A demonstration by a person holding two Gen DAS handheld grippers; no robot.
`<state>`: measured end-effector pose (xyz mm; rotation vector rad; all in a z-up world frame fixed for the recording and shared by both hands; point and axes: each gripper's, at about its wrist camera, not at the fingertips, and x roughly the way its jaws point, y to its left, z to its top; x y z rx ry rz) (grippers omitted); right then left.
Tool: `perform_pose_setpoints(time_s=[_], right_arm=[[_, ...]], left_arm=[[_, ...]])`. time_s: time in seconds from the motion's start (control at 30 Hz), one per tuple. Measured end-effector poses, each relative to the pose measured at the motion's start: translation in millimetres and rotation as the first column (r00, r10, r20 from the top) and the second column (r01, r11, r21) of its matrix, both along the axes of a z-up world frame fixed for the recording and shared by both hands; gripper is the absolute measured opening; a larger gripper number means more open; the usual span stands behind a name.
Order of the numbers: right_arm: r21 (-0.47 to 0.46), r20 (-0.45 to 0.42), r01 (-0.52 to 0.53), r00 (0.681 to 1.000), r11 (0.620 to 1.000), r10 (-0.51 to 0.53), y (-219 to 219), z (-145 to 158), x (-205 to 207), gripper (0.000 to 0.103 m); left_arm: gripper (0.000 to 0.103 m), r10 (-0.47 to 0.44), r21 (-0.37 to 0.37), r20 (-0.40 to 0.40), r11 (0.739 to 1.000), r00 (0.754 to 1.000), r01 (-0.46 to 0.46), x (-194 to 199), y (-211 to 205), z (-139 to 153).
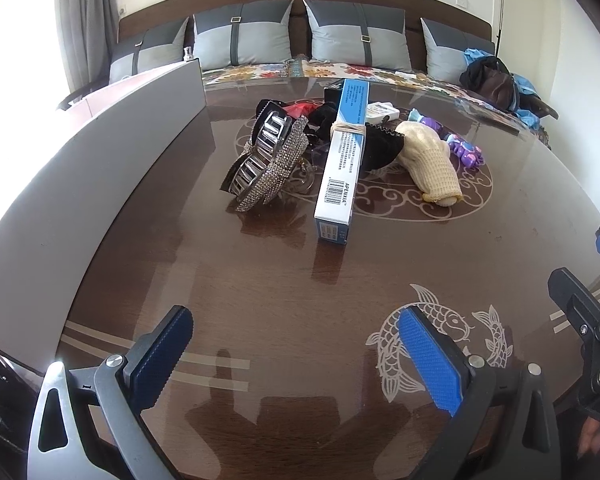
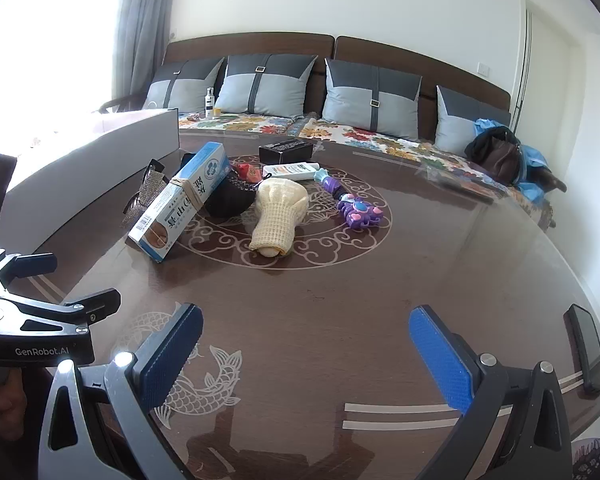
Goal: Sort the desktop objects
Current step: 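Move the left gripper toward the blue-and-white nail cream box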
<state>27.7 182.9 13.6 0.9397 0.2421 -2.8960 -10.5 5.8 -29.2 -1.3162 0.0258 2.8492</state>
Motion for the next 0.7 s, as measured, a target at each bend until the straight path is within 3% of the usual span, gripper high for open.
perform_pose_setpoints(time_s=[0.7], right_arm=[[-0.004,0.031,-0.001,1.000,1.000,0.001,1,-5,-3,0.103]], left_arm=[[0.103,0.015,-0.037,0.034,0.999,0.999,-0.014,-6,1,-17]])
